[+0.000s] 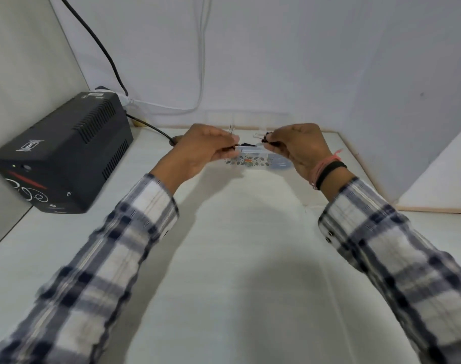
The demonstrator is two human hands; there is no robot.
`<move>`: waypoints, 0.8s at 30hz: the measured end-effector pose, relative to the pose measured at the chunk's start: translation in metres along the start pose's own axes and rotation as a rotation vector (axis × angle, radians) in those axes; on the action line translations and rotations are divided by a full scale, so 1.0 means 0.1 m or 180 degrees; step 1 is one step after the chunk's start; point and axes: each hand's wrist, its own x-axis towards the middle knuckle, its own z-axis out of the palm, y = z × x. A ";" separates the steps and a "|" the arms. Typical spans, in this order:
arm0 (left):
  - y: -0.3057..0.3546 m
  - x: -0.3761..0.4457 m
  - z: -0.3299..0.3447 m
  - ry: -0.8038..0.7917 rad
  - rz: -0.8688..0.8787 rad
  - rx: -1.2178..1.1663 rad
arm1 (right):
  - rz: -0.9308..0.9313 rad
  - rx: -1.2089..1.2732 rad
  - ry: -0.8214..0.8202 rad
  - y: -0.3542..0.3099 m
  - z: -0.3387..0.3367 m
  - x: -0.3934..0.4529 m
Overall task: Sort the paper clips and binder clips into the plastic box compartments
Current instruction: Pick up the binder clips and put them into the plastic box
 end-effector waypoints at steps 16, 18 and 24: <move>-0.16 0.33 0.00 0.1233 0.0595 0.1784 | -0.0649 -0.1869 0.0057 0.15 -0.36 0.13; -0.31 0.28 -0.14 0.1641 0.0688 0.1970 | -0.0768 -0.2404 0.0367 0.24 -0.49 0.09; -0.61 0.19 -0.31 0.1442 0.0016 0.0969 | -0.0062 -0.1516 0.0159 0.44 -0.59 0.09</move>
